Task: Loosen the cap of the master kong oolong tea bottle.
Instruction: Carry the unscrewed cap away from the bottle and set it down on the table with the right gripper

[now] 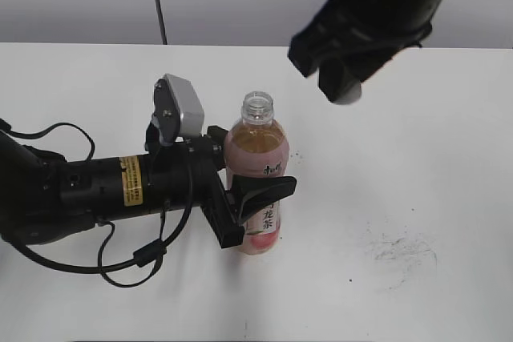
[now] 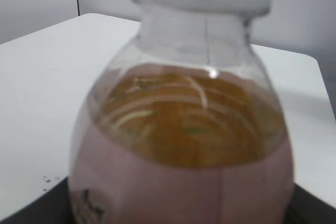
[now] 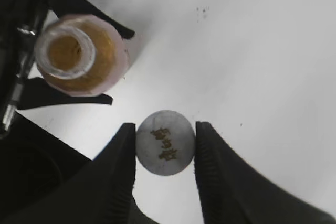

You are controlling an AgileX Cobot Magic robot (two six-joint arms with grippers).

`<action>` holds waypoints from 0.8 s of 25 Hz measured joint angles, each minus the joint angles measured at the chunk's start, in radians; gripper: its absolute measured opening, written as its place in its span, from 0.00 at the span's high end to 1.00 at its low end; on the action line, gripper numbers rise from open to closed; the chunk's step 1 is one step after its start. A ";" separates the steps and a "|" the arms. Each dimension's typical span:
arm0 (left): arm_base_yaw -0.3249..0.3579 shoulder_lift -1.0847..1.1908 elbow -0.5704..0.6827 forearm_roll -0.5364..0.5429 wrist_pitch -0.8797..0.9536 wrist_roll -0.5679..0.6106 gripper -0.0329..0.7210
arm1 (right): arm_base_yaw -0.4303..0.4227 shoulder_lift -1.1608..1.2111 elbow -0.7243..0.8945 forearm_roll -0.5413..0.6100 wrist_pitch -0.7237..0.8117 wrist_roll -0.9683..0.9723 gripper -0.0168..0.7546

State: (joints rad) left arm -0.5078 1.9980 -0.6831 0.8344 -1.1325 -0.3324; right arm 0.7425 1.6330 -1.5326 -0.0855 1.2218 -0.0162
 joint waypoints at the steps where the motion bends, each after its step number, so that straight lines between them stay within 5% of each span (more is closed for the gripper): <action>1: 0.000 0.000 0.000 0.000 0.000 0.000 0.39 | -0.009 -0.008 0.029 -0.003 0.000 0.016 0.64; 10: 0.000 0.000 0.000 0.000 0.000 0.000 0.39 | -0.201 -0.025 0.363 -0.030 -0.001 0.072 0.64; 15: 0.000 0.000 0.000 0.000 -0.001 0.000 0.39 | -0.345 0.024 0.472 -0.017 -0.129 0.077 0.64; 20: 0.000 0.000 0.000 0.000 -0.001 0.000 0.39 | -0.402 0.128 0.488 0.022 -0.286 0.078 0.64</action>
State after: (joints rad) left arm -0.5078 1.9980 -0.6831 0.8344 -1.1332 -0.3324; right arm 0.3410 1.7606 -1.0441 -0.0634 0.9359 0.0618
